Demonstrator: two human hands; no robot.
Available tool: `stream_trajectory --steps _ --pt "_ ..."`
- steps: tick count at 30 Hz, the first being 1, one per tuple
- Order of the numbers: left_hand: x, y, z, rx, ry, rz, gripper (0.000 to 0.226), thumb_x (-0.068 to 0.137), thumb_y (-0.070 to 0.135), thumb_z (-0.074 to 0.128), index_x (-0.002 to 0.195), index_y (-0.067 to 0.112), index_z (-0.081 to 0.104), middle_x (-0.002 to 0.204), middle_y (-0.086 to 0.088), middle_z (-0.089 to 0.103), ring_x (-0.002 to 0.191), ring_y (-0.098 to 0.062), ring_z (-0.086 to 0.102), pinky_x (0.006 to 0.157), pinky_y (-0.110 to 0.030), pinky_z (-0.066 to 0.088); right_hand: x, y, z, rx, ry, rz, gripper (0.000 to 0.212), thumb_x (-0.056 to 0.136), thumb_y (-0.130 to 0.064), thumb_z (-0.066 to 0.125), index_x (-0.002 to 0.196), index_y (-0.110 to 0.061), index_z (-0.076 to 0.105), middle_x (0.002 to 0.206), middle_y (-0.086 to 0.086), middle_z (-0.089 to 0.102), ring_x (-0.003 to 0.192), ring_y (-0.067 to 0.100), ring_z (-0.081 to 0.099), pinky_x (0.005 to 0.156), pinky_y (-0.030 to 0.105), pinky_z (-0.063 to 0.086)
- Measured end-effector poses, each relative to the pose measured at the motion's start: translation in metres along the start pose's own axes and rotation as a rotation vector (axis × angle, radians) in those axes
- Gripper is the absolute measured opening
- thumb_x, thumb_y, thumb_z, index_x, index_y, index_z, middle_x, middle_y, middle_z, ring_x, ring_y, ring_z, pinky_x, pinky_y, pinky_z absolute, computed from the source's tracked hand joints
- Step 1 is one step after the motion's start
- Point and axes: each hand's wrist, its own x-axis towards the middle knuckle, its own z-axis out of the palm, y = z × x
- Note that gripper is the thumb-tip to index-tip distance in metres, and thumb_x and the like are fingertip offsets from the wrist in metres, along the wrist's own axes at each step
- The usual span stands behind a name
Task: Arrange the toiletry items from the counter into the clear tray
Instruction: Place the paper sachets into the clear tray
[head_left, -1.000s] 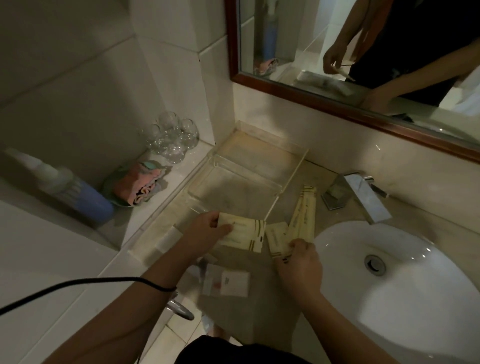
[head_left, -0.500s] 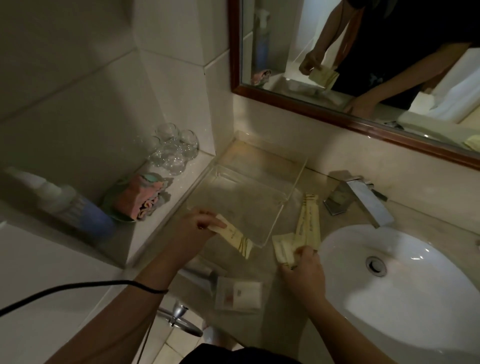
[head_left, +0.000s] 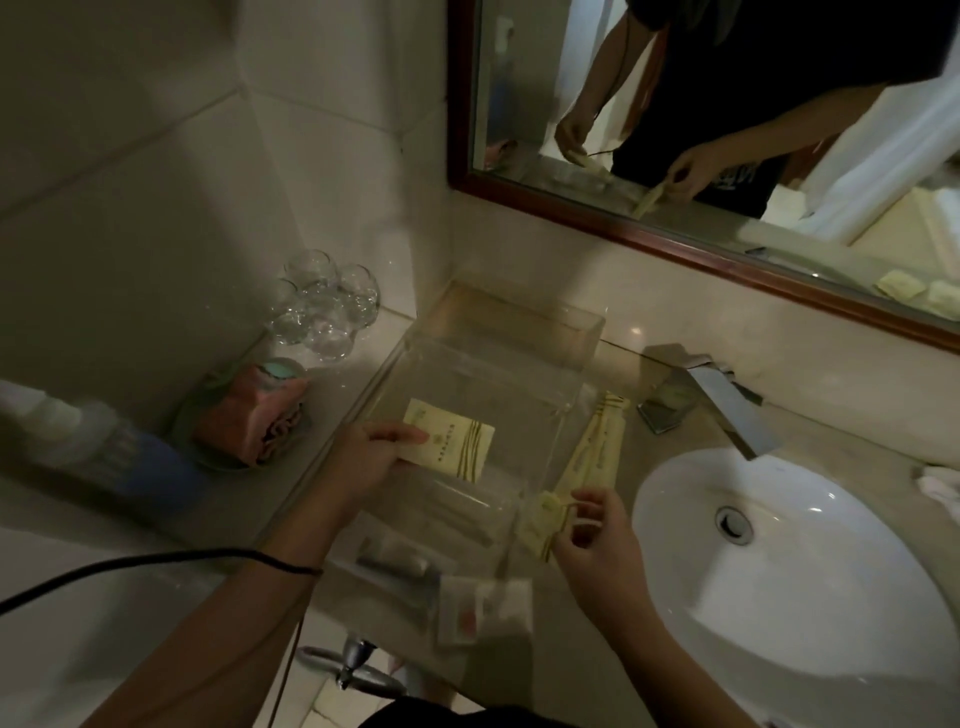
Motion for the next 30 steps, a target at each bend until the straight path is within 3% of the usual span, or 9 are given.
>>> stream_trajectory --steps 2,3,8,11,16,19,23,27,30 --pt "0.012 -0.001 -0.008 -0.017 0.045 -0.043 0.020 0.081 -0.007 0.061 0.081 0.006 0.077 0.092 -0.009 0.072 0.084 -0.022 0.071 0.076 -0.033 0.060 -0.005 -0.013 0.001 0.008 0.028 -0.049 0.035 0.080 -0.020 0.074 0.100 -0.039 0.053 0.089 -0.010 0.066 0.075 0.003 0.067 0.066 0.032 0.060" --pt "0.018 -0.001 -0.012 -0.002 0.058 -0.040 0.020 0.082 -0.003 0.062 0.076 0.009 0.076 0.093 -0.010 0.072 0.084 -0.022 0.071 0.072 -0.033 0.060 -0.007 -0.020 0.002 0.014 0.035 -0.092 0.032 0.080 -0.019 0.074 0.096 -0.038 0.054 0.085 -0.009 0.066 0.073 0.003 0.067 0.064 0.030 0.059" --pt "0.044 0.001 -0.023 0.300 0.097 0.080 0.010 0.088 0.007 0.060 0.083 0.012 0.067 0.092 -0.008 0.069 0.074 -0.014 0.066 0.051 -0.015 0.053 0.001 -0.046 0.008 -0.320 -0.057 -0.400 0.039 0.082 -0.014 0.067 0.082 -0.047 0.046 0.081 -0.017 0.056 0.082 0.000 0.057 0.061 0.020 0.048" --pt "0.059 0.003 -0.026 0.457 0.104 0.125 0.012 0.088 0.006 0.057 0.083 0.015 0.063 0.095 -0.004 0.066 0.085 -0.020 0.066 0.065 -0.025 0.053 0.029 -0.056 0.018 -0.509 -0.162 -0.564 0.034 0.087 -0.012 0.059 0.086 -0.044 0.047 0.094 -0.023 0.052 0.088 -0.002 0.052 0.072 0.018 0.048" --pt "0.077 -0.001 -0.023 0.629 0.089 0.108 0.010 0.085 0.012 0.057 0.090 0.016 0.065 0.107 -0.006 0.068 0.096 -0.022 0.065 0.078 -0.029 0.053 0.080 -0.058 0.036 -0.792 -0.342 -0.732 0.013 0.086 -0.012 0.058 0.085 -0.025 0.062 0.100 -0.007 0.062 0.096 0.011 0.052 0.081 0.025 0.049" --pt "0.082 -0.009 -0.020 0.713 0.083 0.109 0.012 0.083 0.012 0.059 0.093 0.015 0.066 0.110 -0.009 0.067 0.102 -0.025 0.063 0.085 -0.031 0.053 0.101 -0.057 0.043 -0.871 -0.464 -0.726 0.020 0.082 -0.006 0.057 0.084 -0.026 0.062 0.092 -0.008 0.057 0.092 0.015 0.048 0.080 0.029 0.046" --pt "0.083 -0.019 -0.018 0.894 0.076 0.201 0.019 0.081 0.014 0.059 0.099 0.010 0.064 0.113 -0.011 0.060 0.100 -0.029 0.060 0.083 -0.030 0.047 0.109 -0.061 0.035 -0.884 -0.614 -0.597 0.032 0.070 -0.007 0.054 0.091 -0.031 0.059 0.101 -0.011 0.051 0.101 0.013 0.045 0.087 0.029 0.045" --pt "0.079 -0.023 -0.013 1.051 0.158 0.322 0.025 0.081 0.015 0.058 0.105 0.011 0.063 0.119 -0.011 0.050 0.104 -0.030 0.052 0.084 -0.037 0.049 0.114 -0.059 0.035 -0.739 -0.470 -0.492 0.023 0.080 -0.013 0.057 0.093 -0.032 0.056 0.103 -0.009 0.051 0.099 0.013 0.051 0.083 0.029 0.049" --pt "0.077 -0.024 -0.009 1.118 0.172 0.460 0.027 0.076 0.013 0.056 0.101 0.011 0.066 0.115 -0.012 0.058 0.105 -0.033 0.052 0.086 -0.041 0.051 0.120 -0.052 0.048 -0.797 -0.352 -0.452 0.028 0.087 -0.021 0.057 0.113 -0.031 0.055 0.116 -0.007 0.051 0.109 0.014 0.049 0.090 0.028 0.046"
